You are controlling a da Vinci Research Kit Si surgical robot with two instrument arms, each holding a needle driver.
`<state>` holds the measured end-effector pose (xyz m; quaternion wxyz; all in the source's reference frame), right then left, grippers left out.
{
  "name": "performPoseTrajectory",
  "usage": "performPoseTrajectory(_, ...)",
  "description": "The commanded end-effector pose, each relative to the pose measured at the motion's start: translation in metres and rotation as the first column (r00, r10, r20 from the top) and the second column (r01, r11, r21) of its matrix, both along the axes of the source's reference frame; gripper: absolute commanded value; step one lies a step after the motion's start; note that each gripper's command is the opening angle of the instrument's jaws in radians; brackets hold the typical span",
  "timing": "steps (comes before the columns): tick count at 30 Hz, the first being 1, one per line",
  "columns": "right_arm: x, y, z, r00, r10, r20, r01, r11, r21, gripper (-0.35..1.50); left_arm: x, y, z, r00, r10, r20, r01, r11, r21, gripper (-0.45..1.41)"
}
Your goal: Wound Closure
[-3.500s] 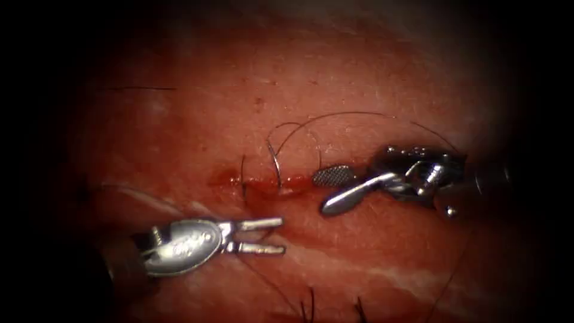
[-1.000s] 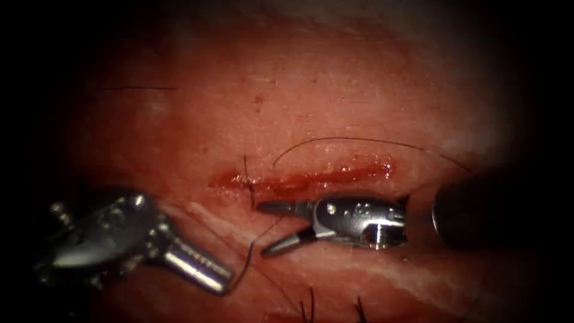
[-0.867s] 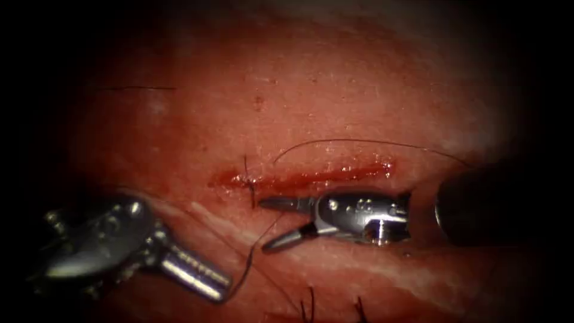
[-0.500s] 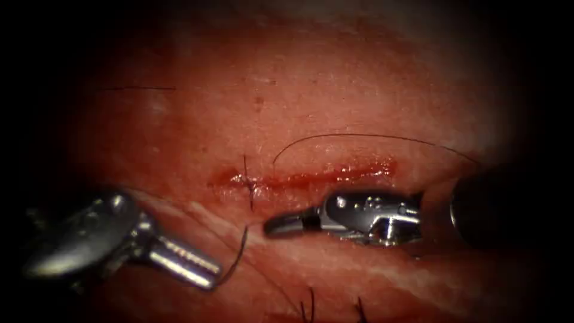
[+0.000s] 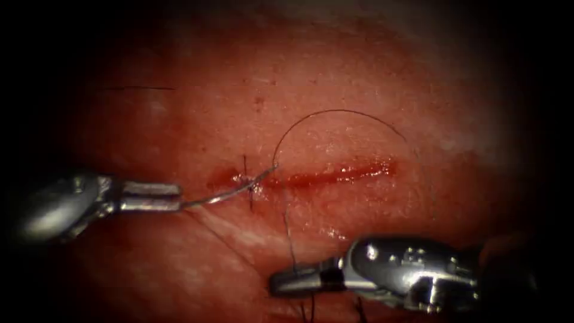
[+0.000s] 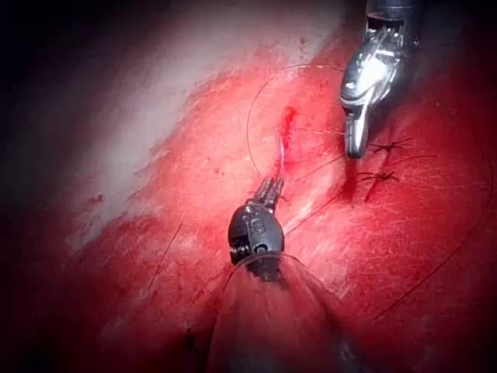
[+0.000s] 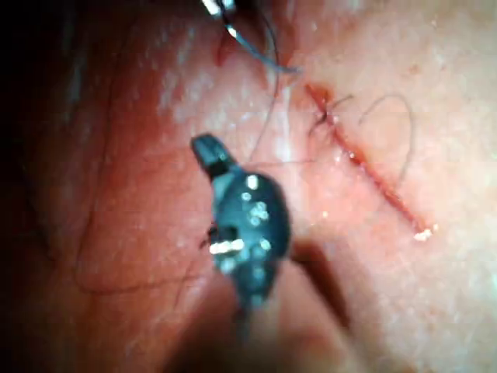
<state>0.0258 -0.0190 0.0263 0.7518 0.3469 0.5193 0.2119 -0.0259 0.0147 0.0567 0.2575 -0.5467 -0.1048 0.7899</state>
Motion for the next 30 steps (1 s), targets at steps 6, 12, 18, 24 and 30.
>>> performPoseTrajectory(6,0.001,-0.0001,0.0004,0.999,0.027,-0.025,-0.028,0.999,-0.028,1.11,0.0004,-0.0009,0.0005,1.0,-0.016,-0.025,0.016,1.0,-0.007,-0.45)
performPoseTrajectory(12,0.0007,0.0021,0.0033,0.998,0.025,-0.062,-0.035,0.985,-0.167,1.46,0.0025,-0.0011,0.0002,1.0,-0.019,-0.017,0.019,1.0,-0.007,-0.45)
performPoseTrajectory(18,0.0001,0.0033,0.0056,0.996,0.017,-0.089,-0.043,0.953,-0.301,1.46,0.0049,-0.0002,-0.0004,0.998,-0.058,-0.013,0.058,0.998,-0.011,-0.45)
performPoseTrajectory(24,0.0006,0.002,0.0086,0.997,-0.028,-0.076,-0.005,0.914,-0.405,1.46,0.0068,0.0007,-0.0009,0.994,-0.107,-0.008,0.107,0.994,-0.027,-0.45)
performPoseTrajectory(30,0.0013,0.0008,0.0107,0.997,-0.055,-0.055,0.024,0.893,-0.45,1.46,0.0082,0.0017,-0.0008,0.988,-0.151,-0.001,0.151,0.988,-0.034,-0.45)
